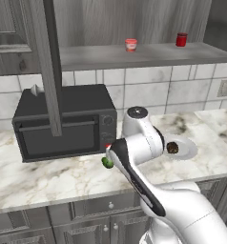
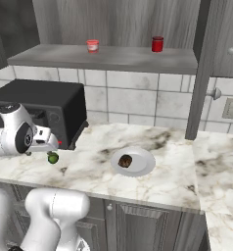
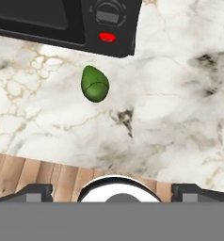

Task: Pick the avocado and bread from the counter and place them on the plate. Then pick the jam from the cabinet and place it next to the plate. Lastly close the cabinet door.

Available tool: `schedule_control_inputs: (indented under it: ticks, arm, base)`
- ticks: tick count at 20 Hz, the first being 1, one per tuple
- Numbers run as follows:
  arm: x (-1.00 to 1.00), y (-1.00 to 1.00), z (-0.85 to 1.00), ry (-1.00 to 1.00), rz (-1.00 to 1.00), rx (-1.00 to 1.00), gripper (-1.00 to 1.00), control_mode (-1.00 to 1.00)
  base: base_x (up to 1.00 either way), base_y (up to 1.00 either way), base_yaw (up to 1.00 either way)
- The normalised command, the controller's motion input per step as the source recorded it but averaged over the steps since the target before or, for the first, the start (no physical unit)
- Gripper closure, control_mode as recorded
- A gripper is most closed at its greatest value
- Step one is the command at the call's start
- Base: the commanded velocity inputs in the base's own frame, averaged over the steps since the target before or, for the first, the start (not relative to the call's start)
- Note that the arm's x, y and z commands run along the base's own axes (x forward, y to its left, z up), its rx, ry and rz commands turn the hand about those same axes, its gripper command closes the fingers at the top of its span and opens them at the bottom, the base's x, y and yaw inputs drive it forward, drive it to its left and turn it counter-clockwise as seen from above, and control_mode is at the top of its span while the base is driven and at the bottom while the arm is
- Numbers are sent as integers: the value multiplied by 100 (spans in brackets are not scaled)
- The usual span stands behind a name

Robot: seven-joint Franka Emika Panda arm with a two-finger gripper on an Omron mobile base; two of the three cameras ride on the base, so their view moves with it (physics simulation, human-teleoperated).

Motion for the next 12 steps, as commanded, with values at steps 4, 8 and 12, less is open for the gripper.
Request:
schedule_control_inputs:
  ticks: [4, 8, 12]
  arm:
    - [26, 32, -14, 2, 0, 0, -100, -100]
    - [33, 22, -16, 3, 0, 0, -100, -100]
    - [33, 8, -15, 1, 0, 0, -100, -100]
  base:
    - [0, 0, 0]
    - [0, 0, 0]
    - [0, 0, 0]
